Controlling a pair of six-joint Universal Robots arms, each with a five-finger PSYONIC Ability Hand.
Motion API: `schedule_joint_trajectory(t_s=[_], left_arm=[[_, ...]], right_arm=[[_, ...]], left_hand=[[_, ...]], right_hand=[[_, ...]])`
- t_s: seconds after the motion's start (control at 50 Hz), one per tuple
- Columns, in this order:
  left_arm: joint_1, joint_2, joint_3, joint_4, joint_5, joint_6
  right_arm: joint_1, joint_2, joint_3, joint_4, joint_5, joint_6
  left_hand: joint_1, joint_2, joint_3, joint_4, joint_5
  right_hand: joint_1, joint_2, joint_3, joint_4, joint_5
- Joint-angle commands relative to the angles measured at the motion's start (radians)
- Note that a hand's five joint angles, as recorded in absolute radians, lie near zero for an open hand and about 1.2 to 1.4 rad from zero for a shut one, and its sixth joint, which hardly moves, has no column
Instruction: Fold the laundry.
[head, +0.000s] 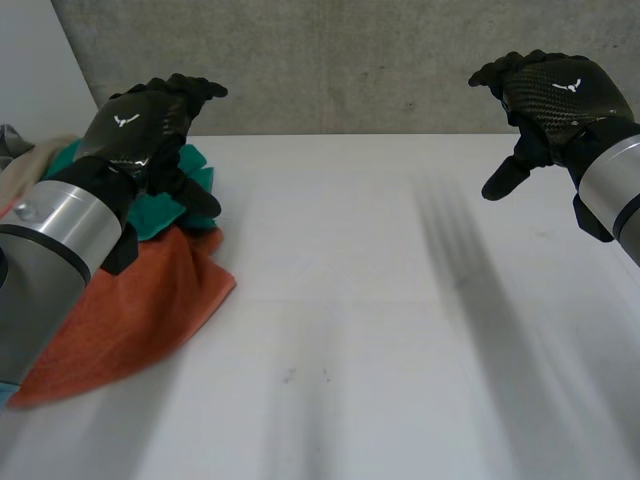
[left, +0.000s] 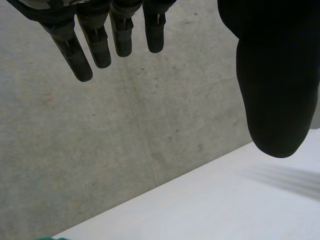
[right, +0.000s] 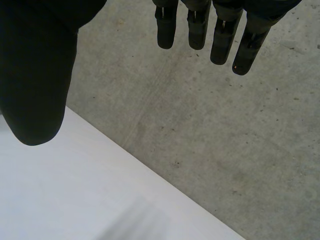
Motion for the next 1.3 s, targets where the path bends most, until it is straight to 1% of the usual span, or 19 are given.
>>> schedule_joint_trajectory(t_s=[0.02, 0.1, 0.18, 0.28, 0.36, 0.44, 0.6, 0.72, 0.76, 0.8, 0.82, 0.86, 1.06, 1.12, 1.14, 1.2, 1.22, 1.28, 1.3], left_arm=[[0.003, -0.017, 0.019, 0.003, -0.037, 0.041], [0.007, -0.100, 0.040, 0.025, -0.039, 0.133], [0.029, -0.239, 0.102, 0.091, -0.050, 0.271], [0.087, -0.503, 0.236, 0.118, -0.053, 0.486], [0.139, -0.643, 0.351, 0.122, -0.079, 0.593], [0.174, -0.746, 0.439, 0.124, -0.091, 0.625], [0.194, -0.786, 0.476, 0.133, -0.082, 0.627], [0.193, -0.819, 0.491, 0.147, -0.079, 0.628], [0.194, -0.829, 0.502, 0.147, -0.079, 0.628], [0.193, -0.833, 0.511, 0.148, -0.079, 0.628], [0.194, -0.835, 0.520, 0.150, -0.080, 0.630], [0.194, -0.836, 0.527, 0.153, -0.083, 0.630], [0.167, -0.752, 0.588, 0.222, -0.120, 0.614], [0.107, -0.685, 0.600, 0.248, -0.137, 0.555], [0.055, -0.636, 0.605, 0.266, -0.142, 0.489], [0.001, -0.587, 0.603, 0.274, -0.140, 0.406], [-0.038, -0.561, 0.602, 0.274, -0.137, 0.340], [-0.104, -0.533, 0.597, 0.279, -0.132, 0.236], [-0.159, -0.530, 0.597, 0.279, -0.125, 0.155]], right_arm=[[0.000, 0.007, -0.001, 0.001, -0.001, -0.011], [0.001, 0.016, -0.001, 0.002, 0.002, -0.028], [0.004, 0.018, 0.001, 0.004, 0.002, -0.031], [0.004, 0.021, 0.001, 0.004, 0.000, -0.031], [0.004, 0.022, 0.002, 0.004, 0.000, -0.033], [0.004, 0.031, 0.004, 0.005, 0.000, -0.037], [0.003, 0.050, 0.005, 0.007, 0.000, -0.046], [0.001, 0.073, 0.005, 0.007, 0.000, -0.054], [0.001, 0.077, 0.005, 0.007, 0.000, -0.060], [0.001, 0.080, 0.005, 0.007, 0.002, -0.071], [0.001, 0.080, 0.005, 0.007, 0.002, -0.072], [0.000, 0.080, 0.005, 0.007, 0.002, -0.080], [-0.002, 0.080, 0.002, 0.005, 0.002, -0.083], [-0.002, 0.080, -0.001, 0.005, 0.002, -0.083], [-0.003, 0.080, -0.001, 0.004, 0.002, -0.083], [-0.008, 0.080, -0.005, 0.004, 0.003, -0.080], [-0.009, 0.080, -0.007, 0.004, 0.003, -0.079], [-0.013, 0.077, -0.010, 0.004, 0.005, -0.079], [-0.013, 0.077, -0.011, 0.004, 0.005, -0.079]], left_hand=[[-0.028, -0.028, -0.031, -0.023, -0.033], [-0.022, -0.023, -0.026, -0.017, -0.027], [-0.013, -0.014, -0.017, -0.008, -0.018], [-0.013, -0.014, -0.017, -0.008, -0.018], [0.010, 0.010, 0.007, 0.015, 0.005], [0.042, 0.042, 0.039, 0.047, 0.037], [0.081, 0.080, 0.077, 0.085, 0.076], [0.239, 0.239, 0.236, 0.244, 0.234], [0.432, 0.432, 0.429, 0.437, 0.427], [0.708, 0.707, 0.704, 0.713, 0.703], [0.944, 0.944, 0.941, 0.949, 0.939], [1.148, 1.148, 1.145, 1.153, 1.143], [1.181, 1.181, 1.178, 1.186, 1.176], [1.181, 1.181, 1.178, 1.186, 1.176], [1.181, 1.181, 1.178, 1.186, 1.176], [1.181, 1.181, 1.178, 1.186, 1.176], [1.181, 1.181, 1.178, 1.186, 1.176], [1.181, 1.181, 1.178, 1.186, 1.176], [1.181, 1.181, 1.178, 1.186, 1.176]], right_hand=[[-0.023, -0.048, -0.041, -0.060, -0.057], [-0.023, -0.048, -0.041, -0.060, -0.057], [-0.023, -0.048, -0.041, -0.060, -0.057], [-0.023, -0.048, -0.041, -0.060, -0.057], [-0.023, -0.048, -0.041, -0.060, -0.057], [-0.023, -0.048, -0.041, -0.060, -0.057], [-0.023, -0.048, -0.041, -0.060, -0.057], [-0.023, -0.048, -0.041, -0.060, -0.057], [-0.023, -0.048, -0.041, -0.060, -0.057], [-0.023, -0.048, -0.041, -0.060, -0.057], [-0.023, -0.048, -0.041, -0.060, -0.057], [-0.023, -0.048, -0.041, -0.060, -0.057], [-0.023, -0.048, -0.041, -0.060, -0.057], [-0.023, -0.048, -0.041, -0.060, -0.057], [-0.023, -0.048, -0.041, -0.060, -0.057], [-0.023, -0.048, -0.041, -0.060, -0.057], [-0.023, -0.048, -0.041, -0.060, -0.057], [-0.023, -0.048, -0.041, -0.060, -0.057], [-0.023, -0.048, -0.041, -0.060, -0.057]])
